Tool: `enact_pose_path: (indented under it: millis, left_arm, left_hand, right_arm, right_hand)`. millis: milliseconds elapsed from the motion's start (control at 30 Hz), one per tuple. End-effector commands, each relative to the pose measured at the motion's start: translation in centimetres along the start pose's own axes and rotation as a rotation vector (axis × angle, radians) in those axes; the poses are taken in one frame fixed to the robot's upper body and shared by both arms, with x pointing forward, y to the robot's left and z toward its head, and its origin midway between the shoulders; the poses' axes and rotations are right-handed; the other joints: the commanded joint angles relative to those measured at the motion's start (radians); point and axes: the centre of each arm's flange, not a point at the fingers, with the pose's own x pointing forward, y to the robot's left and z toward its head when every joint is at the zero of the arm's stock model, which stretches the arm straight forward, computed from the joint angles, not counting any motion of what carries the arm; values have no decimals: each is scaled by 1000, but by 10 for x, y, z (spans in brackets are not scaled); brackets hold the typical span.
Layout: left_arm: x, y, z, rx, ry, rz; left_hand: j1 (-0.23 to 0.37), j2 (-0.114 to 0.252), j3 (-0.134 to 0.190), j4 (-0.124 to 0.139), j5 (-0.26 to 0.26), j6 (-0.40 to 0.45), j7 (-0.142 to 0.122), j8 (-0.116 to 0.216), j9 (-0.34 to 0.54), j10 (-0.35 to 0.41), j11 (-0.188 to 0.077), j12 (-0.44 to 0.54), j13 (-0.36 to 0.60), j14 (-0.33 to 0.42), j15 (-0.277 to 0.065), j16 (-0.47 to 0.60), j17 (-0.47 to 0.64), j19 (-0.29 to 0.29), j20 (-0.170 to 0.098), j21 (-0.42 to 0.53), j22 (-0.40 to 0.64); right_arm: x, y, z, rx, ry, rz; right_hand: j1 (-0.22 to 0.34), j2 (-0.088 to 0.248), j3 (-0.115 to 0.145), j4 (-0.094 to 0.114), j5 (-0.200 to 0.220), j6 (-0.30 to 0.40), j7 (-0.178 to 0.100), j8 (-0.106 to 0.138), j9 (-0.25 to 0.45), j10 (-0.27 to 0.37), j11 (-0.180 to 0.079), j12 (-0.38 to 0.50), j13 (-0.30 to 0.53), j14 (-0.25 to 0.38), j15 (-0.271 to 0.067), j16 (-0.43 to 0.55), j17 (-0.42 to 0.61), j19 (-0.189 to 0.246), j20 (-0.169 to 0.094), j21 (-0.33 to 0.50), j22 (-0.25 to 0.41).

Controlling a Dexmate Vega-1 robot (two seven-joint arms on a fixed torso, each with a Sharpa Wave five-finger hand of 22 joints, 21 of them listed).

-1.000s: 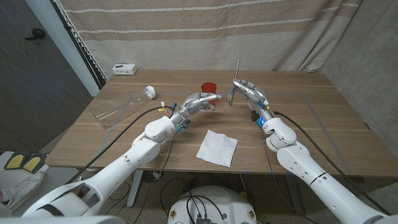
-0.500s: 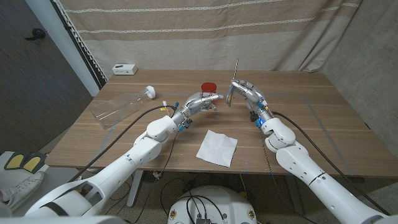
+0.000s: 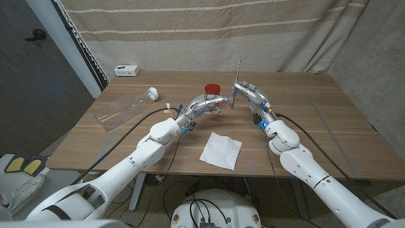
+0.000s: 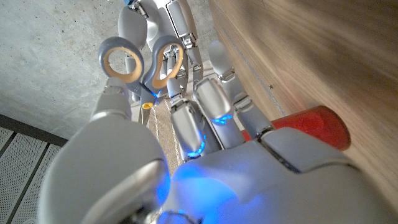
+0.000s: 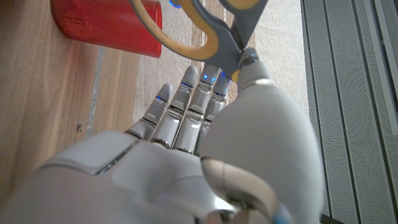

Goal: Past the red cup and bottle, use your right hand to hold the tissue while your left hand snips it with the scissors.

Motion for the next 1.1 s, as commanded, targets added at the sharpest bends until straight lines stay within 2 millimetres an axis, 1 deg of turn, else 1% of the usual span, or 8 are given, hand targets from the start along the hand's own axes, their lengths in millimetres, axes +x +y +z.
enact_pose_path:
  millis: [33, 267, 333, 367, 400, 533, 567, 1100]
  left_arm:
    - [1, -1, -1, 12, 4, -6]
    - [3, -1, -1, 18, 4, -11]
    - [3, 0, 0, 21, 4, -12]
    - [3, 0, 0, 23, 3, -14]
    - [3, 0, 0, 23, 3, -14]
    - [4, 0, 0, 30, 4, -16]
    - [4, 0, 0, 31, 4, -15]
    - [3, -3, 3, 49, 1, -15]
  left_hand:
    - [9, 2, 1, 5, -3, -5, -1, -2, 1, 5, 1, 6, 5, 1, -3, 8, 3, -8, -116, 4, 1]
    - [7, 0, -1, 7, -3, -9, 3, -2, 1, 3, 1, 3, 1, -3, -3, 6, 1, -9, -116, 5, -4]
    - [7, -1, -1, 7, -3, -11, 3, -3, 1, 4, 0, 5, 4, -4, -3, 5, 0, -9, -117, 6, -5]
    - [8, -1, 0, 6, -3, -13, 4, -3, 1, 3, 2, 2, 1, -4, -3, 6, 0, -11, -117, 6, -7]
    - [9, -1, 0, 6, -3, -15, 3, -3, 1, 4, 1, 4, 2, -3, -3, 6, 1, -11, -117, 7, -7]
    - [10, -2, 0, 5, -2, -14, 10, -2, 1, 4, -1, 6, 6, -4, -3, 6, -1, -12, -117, 9, -7]
    - [11, -2, 0, 5, -2, -13, 9, -1, 1, 2, 2, 3, 2, -2, -3, 8, 1, -13, -117, 11, -6]
    - [15, -4, 0, 4, -3, -11, 7, 1, 0, 3, 0, 3, 2, -3, -3, 12, 2, -17, -117, 21, -14]
  right_arm:
    - [1, 2, -2, -12, 5, 10]
    - [2, 3, -2, -27, 3, 11]
    - [2, 3, -2, -31, 4, 13]
    - [2, 3, -2, -42, 2, 20]
    - [2, 3, -2, -42, 2, 20]
    - [2, 4, -1, -58, 3, 16]
    - [2, 4, -1, -60, 4, 16]
    - [-3, 5, 3, -96, 0, 14]
  right_hand:
    - [111, 117, 1, 6, 5, 22, -19, 8, 3, 90, -89, 3, 3, -6, -162, -4, 5, -8, -30, -1, 2]
    - [111, 117, 1, 5, 6, 23, -21, 9, 1, 91, -88, 1, 1, -8, -162, -5, 6, -10, -29, 0, 0]
    - [111, 117, 1, 5, 6, 25, -24, 10, 0, 91, -88, 0, 0, -8, -162, -5, 7, -12, -24, -1, 0]
    - [110, 116, 0, 5, 7, 43, -35, 18, -2, 93, -87, -3, -6, -11, -161, -5, 8, -18, -17, -1, -1]
    - [110, 115, -1, 5, 7, 49, -36, 20, -4, 95, -87, -3, -6, -11, -161, -5, 10, -17, -20, 0, -2]
    - [110, 112, -3, 4, 8, 55, -35, 23, -6, 96, -86, -6, -10, -12, -161, -5, 11, -18, -19, 1, -3]
    - [111, 111, -3, 3, 8, 56, -36, 23, -7, 97, -86, -6, -11, -12, -162, -5, 12, -19, -19, 1, -3]
    - [115, 106, -5, 0, 13, 69, -39, 27, -16, 99, -86, -14, -22, -9, -162, -2, 18, -23, -18, 3, -5]
